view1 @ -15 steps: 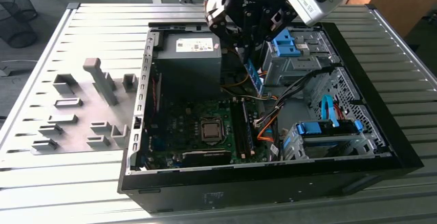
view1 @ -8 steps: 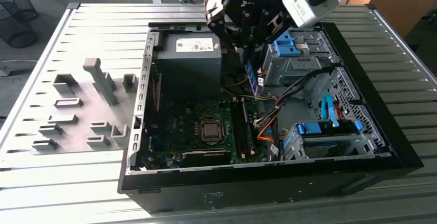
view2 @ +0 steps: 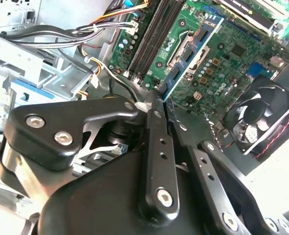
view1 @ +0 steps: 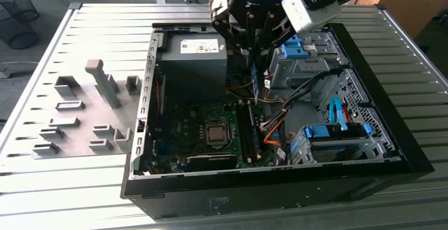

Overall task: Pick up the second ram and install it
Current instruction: 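Insert the second ram into the second slot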

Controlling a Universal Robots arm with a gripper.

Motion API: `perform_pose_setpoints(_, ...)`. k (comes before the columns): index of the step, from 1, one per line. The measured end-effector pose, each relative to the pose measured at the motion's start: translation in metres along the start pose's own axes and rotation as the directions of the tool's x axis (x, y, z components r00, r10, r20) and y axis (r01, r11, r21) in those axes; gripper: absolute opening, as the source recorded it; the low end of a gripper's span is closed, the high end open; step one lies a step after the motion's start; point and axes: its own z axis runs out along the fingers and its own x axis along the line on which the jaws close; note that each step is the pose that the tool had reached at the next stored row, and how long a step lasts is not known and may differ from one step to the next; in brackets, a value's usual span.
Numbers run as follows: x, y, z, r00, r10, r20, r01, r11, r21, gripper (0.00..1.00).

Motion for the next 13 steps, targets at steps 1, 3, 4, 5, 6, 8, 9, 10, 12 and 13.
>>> perform_pose_setpoints(1, 0.0, 0.0, 0.0, 1.0, 0.005, 0.0001, -0.005, 1.0, 0.0002, 0.14)
perform_pose_setpoints(3, 0.0, 0.0, 0.0001, 0.9999, 0.013, 0.0003, -0.013, 0.9999, 0.0004, 0.14)
perform_pose_setpoints(4, 0.0, 0.0, 0.0001, 0.9999, 0.015, 0.0003, -0.015, 0.9999, 0.0006, 0.14)
perform_pose_setpoints(5, 0.0, 0.0, 0.0001, 0.9999, 0.014, 0.0003, -0.014, 0.9999, 0.0006, 0.14)
perform_pose_setpoints(6, 0.0, 0.0, 0.0001, 1.0, 0.006, 0.0002, -0.006, 1.0, 0.0003, 0.14)
perform_pose_setpoints(8, 0.0001, 0.0, 0.0005, 0.9996, -0.028, -0.0004, 0.028, 0.9996, -0.0013, 0.14)
perform_pose_setpoints(9, 0.0001, 0.0, 0.0007, 0.999, -0.045, -0.0007, 0.045, 0.999, -0.0021, 0.14)
perform_pose_setpoints(10, 0.0001, 0.0, 0.0009, 0.998, -0.064, -0.0009, 0.064, 0.998, -0.003, 0.14)
perform_pose_setpoints(12, 0.0001, 0.0, 0.001, 0.9969, -0.078, -0.0012, 0.078, 0.9969, -0.0035, 0.14)
perform_pose_setpoints(13, 0.0001, 0.0, 0.0011, 0.9969, -0.078, -0.0012, 0.078, 0.9969, -0.0037, 0.14)
